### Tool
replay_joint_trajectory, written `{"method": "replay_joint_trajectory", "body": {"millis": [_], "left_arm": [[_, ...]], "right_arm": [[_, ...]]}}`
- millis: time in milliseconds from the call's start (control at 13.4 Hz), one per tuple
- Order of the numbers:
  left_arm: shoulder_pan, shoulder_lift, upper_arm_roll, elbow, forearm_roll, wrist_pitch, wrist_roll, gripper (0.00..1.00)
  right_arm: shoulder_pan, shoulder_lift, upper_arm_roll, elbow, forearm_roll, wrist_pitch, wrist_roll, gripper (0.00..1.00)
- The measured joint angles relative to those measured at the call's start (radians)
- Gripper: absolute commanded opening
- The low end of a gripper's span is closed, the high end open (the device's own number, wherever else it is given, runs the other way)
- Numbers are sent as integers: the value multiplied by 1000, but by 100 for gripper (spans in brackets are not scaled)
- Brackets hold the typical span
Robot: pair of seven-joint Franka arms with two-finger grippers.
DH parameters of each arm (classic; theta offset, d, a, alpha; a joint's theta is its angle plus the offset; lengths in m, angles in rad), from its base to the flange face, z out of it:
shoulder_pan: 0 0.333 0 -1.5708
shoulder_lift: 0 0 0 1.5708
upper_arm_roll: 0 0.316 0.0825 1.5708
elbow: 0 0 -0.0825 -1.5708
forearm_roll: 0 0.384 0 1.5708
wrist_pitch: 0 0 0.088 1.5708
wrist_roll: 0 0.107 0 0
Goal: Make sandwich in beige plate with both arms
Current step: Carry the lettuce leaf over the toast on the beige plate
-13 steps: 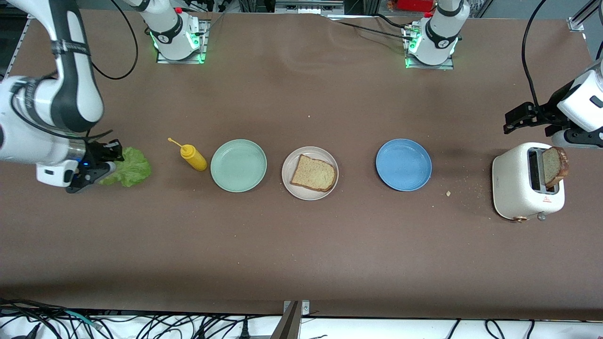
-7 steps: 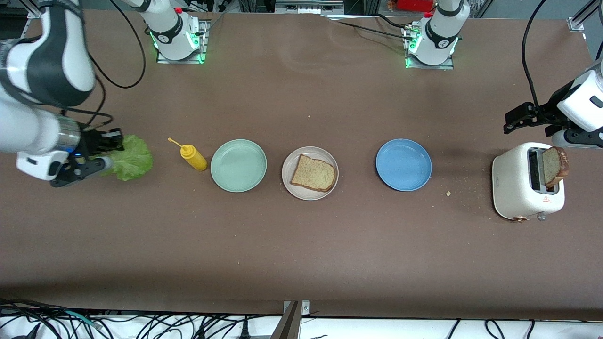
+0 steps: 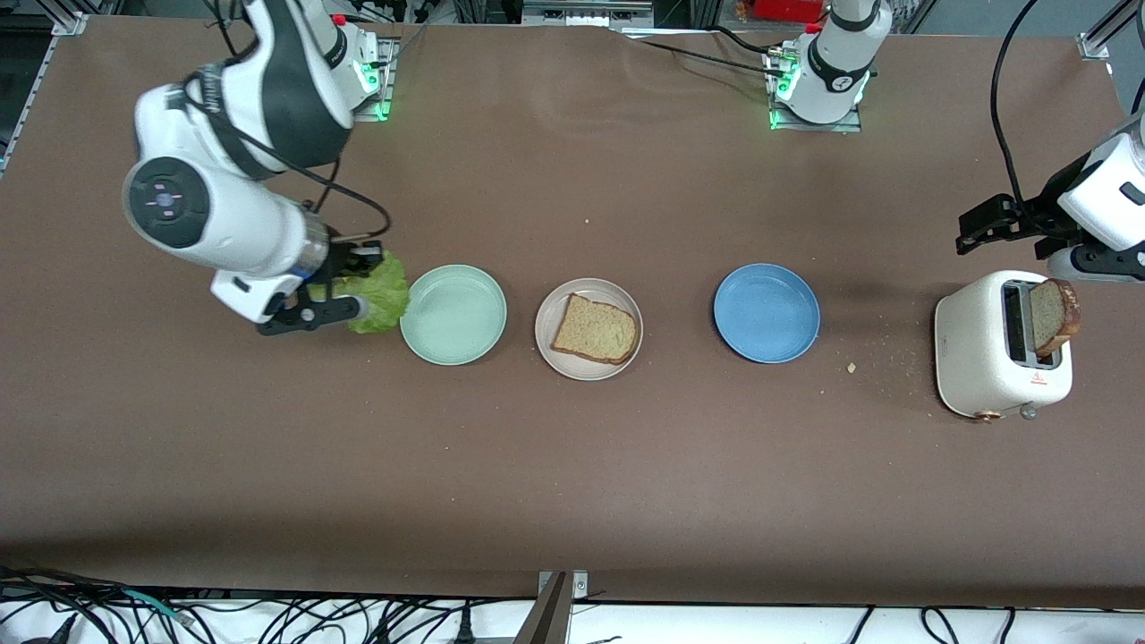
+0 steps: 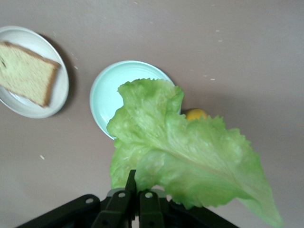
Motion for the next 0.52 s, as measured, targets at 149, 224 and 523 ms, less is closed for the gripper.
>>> {"method": "replay_joint_trajectory", "body": {"millis": [149,224,523], "left_arm": [[0,0,0,0,0,0,0,100],[0,0,0,-1,0,0,0,100],[0,4,0,-2,0,0,0,100]], "right_arm": [[55,42,0,0,70,77,148,0],[81,66,1,-1,104,116,209,0],[192,158,3,-1,214,311,455,0]]}}
